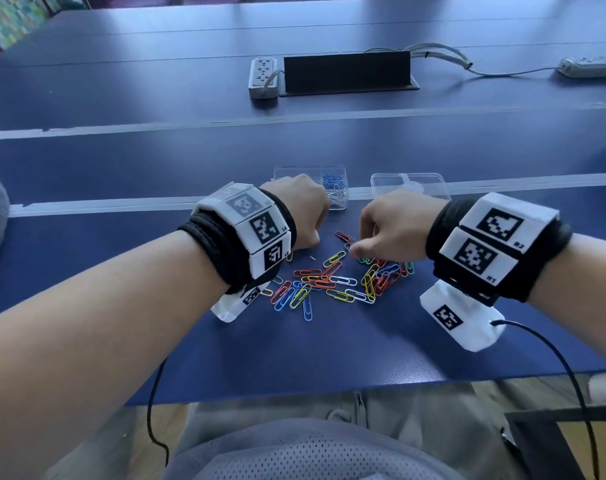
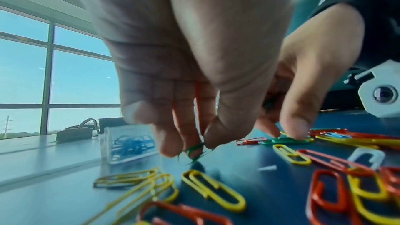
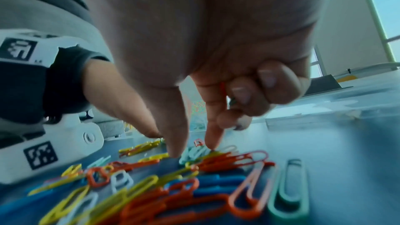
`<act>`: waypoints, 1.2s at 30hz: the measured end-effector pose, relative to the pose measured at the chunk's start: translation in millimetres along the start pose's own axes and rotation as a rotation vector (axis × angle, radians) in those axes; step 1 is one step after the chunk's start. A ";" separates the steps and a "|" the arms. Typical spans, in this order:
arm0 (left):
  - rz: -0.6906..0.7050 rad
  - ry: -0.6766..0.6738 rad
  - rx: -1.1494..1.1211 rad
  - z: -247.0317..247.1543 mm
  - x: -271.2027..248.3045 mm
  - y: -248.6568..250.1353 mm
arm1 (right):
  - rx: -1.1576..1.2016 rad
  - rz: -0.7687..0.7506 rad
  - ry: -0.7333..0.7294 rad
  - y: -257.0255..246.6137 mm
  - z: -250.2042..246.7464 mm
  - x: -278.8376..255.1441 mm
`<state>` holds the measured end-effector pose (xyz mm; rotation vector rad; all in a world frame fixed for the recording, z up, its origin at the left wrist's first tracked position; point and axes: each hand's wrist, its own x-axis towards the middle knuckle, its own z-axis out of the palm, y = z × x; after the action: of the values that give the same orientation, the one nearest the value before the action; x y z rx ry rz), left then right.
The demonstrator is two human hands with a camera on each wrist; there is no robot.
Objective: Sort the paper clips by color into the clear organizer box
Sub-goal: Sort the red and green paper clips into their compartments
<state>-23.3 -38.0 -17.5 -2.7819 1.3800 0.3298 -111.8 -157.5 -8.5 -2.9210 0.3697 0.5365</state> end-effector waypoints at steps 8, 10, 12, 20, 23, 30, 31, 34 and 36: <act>0.033 0.052 -0.235 -5.2 -5.4 9.6 | 0.135 -0.003 -0.062 5.4 -2.5 5.1; 0.027 0.026 -0.240 -4.6 -4.8 12.9 | 0.197 -0.007 -0.067 11.4 -7.7 3.0; 0.023 0.023 -0.249 -4.0 -2.2 17.2 | 0.271 -0.017 -0.057 17.8 -10.4 0.8; 0.161 -0.107 -0.185 -4.2 8.8 34.1 | 0.280 0.069 -0.058 45.3 -0.9 -13.1; 0.220 -0.117 -0.031 -1.9 13.6 34.7 | 0.205 0.057 -0.062 51.0 2.3 -21.1; 0.221 -0.159 -0.001 -2.4 18.6 38.0 | 0.114 -0.034 -0.056 59.4 11.7 -20.8; 0.225 -0.160 -0.005 -1.8 18.0 37.5 | 0.118 -0.029 -0.068 58.9 12.0 -20.6; 0.252 -0.150 -0.017 0.6 16.6 33.6 | 0.109 -0.011 -0.103 55.4 11.8 -22.6; 0.262 -0.111 -0.032 1.7 15.5 31.5 | 0.113 0.016 -0.101 52.5 10.0 -24.0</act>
<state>-39.3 -69.1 -19.8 -2.5612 1.7259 0.5069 -150.9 -200.9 -14.2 -2.7728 0.3968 0.6405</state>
